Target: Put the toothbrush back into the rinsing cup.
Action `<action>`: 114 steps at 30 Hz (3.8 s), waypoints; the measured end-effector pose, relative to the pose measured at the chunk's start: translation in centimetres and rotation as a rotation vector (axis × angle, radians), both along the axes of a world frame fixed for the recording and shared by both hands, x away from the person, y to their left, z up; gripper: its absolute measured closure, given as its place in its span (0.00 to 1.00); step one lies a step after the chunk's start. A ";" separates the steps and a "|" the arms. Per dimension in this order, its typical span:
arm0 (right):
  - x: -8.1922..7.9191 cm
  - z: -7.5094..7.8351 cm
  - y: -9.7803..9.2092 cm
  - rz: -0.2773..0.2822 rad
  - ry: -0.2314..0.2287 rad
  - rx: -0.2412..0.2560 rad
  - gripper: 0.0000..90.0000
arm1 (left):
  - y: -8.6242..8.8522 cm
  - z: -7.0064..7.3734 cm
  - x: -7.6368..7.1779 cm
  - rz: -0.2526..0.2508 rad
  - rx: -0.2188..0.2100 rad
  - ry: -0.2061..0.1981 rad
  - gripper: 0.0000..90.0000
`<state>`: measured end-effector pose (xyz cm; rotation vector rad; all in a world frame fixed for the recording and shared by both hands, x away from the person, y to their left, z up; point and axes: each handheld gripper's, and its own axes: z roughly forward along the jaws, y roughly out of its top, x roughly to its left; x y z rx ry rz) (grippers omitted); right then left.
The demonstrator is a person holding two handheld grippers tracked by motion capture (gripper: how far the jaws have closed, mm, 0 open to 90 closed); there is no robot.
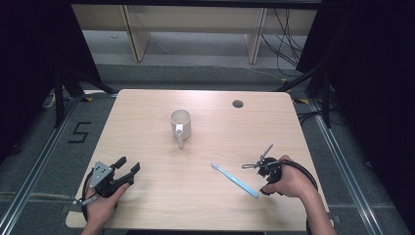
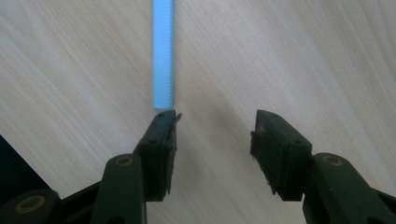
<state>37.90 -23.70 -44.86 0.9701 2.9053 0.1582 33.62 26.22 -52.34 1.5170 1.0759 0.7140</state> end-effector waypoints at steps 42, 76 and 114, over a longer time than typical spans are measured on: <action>1.6 0.3 4.3 0.039 0.044 0.015 0.58 | 0.0 -0.1 0.1 -0.009 -0.010 -0.003 0.42; 3.9 -1.4 8.7 0.095 0.099 -0.056 0.67 | -0.1 -0.1 0.1 -0.011 -0.018 -0.002 0.42; 4.2 -2.4 10.0 0.075 0.107 -0.100 0.79 | 0.0 -0.2 0.2 -0.021 -0.029 -0.016 0.42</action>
